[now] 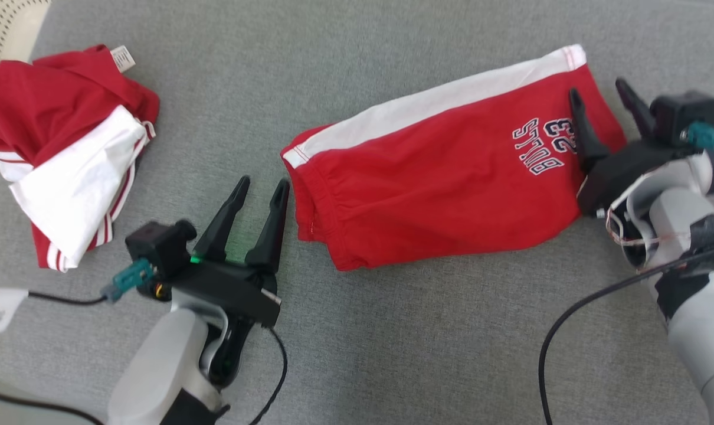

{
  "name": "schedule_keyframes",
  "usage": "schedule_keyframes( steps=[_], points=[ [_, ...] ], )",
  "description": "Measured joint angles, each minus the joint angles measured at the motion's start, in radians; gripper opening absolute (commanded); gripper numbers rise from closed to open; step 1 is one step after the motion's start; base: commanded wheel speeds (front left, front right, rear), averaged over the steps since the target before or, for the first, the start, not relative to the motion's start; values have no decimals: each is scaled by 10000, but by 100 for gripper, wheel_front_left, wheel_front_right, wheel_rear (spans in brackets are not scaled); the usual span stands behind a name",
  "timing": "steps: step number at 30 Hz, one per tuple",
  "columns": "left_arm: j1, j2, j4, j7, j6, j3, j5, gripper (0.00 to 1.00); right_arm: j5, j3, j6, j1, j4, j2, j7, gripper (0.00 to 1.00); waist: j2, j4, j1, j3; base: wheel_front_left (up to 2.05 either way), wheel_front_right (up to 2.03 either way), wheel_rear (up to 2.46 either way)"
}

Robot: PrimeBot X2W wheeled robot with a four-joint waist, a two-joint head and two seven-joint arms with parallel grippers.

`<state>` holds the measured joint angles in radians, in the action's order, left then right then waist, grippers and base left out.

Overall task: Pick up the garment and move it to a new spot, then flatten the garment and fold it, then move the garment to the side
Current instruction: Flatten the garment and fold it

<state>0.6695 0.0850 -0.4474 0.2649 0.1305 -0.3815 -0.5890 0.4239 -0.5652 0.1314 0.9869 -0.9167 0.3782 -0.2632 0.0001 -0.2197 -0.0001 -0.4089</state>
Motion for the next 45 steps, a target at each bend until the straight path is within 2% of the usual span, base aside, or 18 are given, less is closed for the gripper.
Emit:
schedule_keyframes(
  steps=[5,15,23,24,25,26,27,34,45],
  points=[
    [-587,-199,92,0,2,571,796,100,23,428,0,-487,-169,-48,-2,100,-1,-44,-1,310,0,0,0],
    [-1059,-311,207,0,2,811,1089,100,54,1108,0,-563,-1200,-274,-10,100,-1,-413,-1,392,0,0,0],
    [-1221,-334,247,0,2,851,1262,100,-98,1607,0,-507,-2073,-512,-42,100,-2,-461,-1,487,0,0,0],
    [-1259,-334,253,0,2,855,1266,100,-75,1588,-2,-482,-2199,-566,-59,97,-2,-456,-1,501,0,0,0],
    [-1309,-336,257,0,2,857,1285,100,-13,1567,-2,-442,-2347,-623,-56,48,-2,-451,-1,516,0,0,0],
    [-1358,-337,257,0,2,857,1290,100,48,1542,-4,-395,-2472,-669,-46,16,-2,-445,-2,531,0,0,0],
    [-1382,-339,257,0,2,871,1233,100,90,1496,-6,-375,-2550,-704,-44,0,-3,-438,-2,546,0,0,0],
    [-1586,-343,245,0,2,888,1221,100,610,1448,0,-557,-2554,-819,-46,0,-2,-329,1,756,0,0,0],
    [-2018,-351,63,0,2,1007,1250,100,1110,2395,-2,-2182,-1116,-823,-2,0,-1,102,2,1483,0,0,0]
  ],
)
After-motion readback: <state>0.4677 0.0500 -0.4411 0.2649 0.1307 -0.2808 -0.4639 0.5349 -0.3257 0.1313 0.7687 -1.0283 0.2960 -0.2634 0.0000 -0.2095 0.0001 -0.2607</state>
